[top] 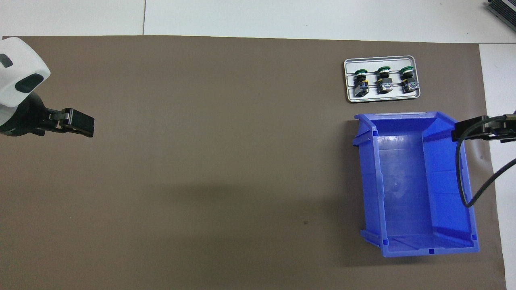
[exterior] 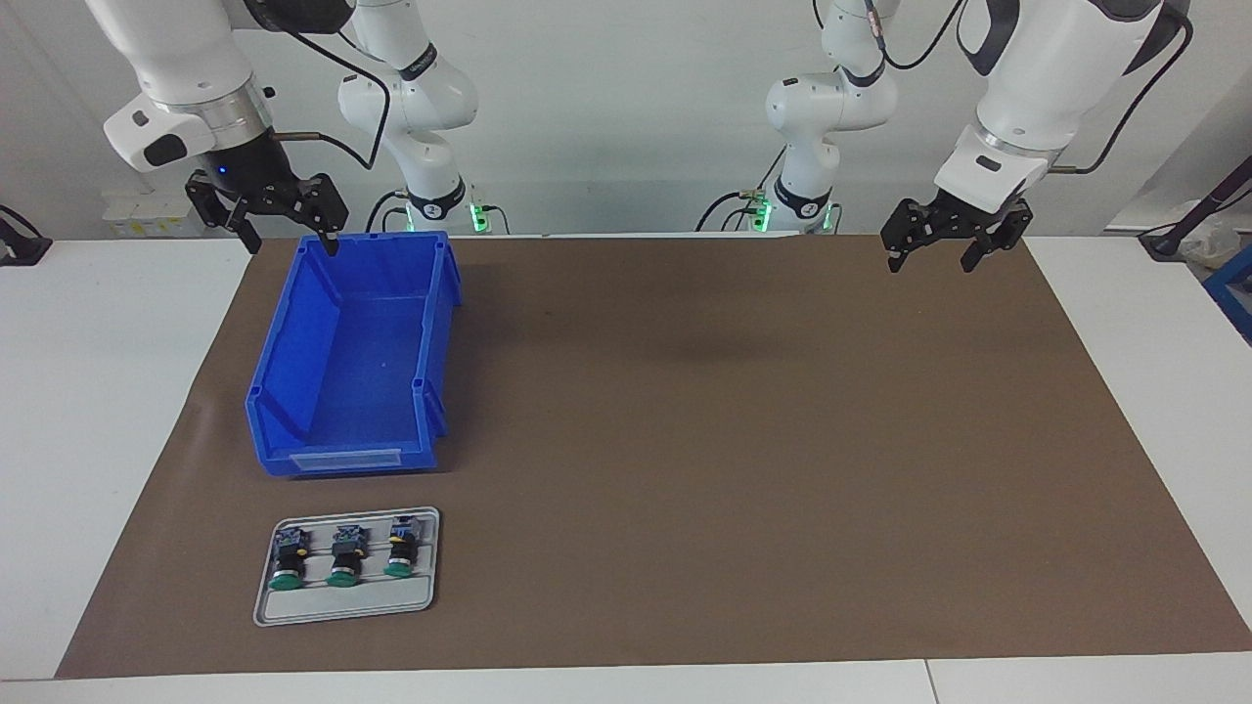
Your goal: Place and press button with both arms
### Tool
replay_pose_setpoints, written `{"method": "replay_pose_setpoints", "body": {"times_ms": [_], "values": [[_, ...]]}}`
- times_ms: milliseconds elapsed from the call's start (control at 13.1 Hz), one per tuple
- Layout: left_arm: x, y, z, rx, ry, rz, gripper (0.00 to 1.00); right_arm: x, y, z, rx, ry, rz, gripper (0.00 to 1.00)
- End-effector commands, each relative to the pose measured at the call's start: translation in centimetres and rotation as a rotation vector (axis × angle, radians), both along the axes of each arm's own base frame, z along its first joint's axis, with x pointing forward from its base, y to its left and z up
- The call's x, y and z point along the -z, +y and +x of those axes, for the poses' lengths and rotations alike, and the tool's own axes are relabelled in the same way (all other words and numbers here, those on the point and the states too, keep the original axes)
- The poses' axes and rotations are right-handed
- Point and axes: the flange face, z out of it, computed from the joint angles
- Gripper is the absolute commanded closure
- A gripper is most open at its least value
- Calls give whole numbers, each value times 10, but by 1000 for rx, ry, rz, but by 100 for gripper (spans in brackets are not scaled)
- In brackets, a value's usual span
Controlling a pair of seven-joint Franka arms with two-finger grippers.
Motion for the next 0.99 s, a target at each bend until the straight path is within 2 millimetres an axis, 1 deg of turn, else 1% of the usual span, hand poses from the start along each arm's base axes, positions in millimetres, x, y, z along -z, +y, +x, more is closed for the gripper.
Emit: {"method": "replay_pose_setpoints", "body": {"times_ms": [0,76,152,305,381,457,610,762,914], "values": [[-1,4,-10,-3,3,14,0,14,-3,28,-22,-25,4,8],[-1,4,-10,-3,3,14,0,15,0,38,-31,-69,-8,8],[-1,5,-10,-5,3,14,0,23,0,46,-30,-65,-4,8],[-1,5,-10,-5,3,14,0,47,3,74,-34,-43,-6,8],[-1,5,-10,-5,3,14,0,54,3,91,-34,-46,-4,8],[-1,4,-10,-3,3,14,0,67,2,108,-31,-39,-5,8],[-1,4,-10,-3,3,14,0,90,4,135,-34,-49,-6,8],[-1,4,-10,-3,3,14,0,112,1,154,-32,-80,-9,7],[-1,4,-10,-3,3,14,0,139,-1,171,-74,-83,-9,7]]}}
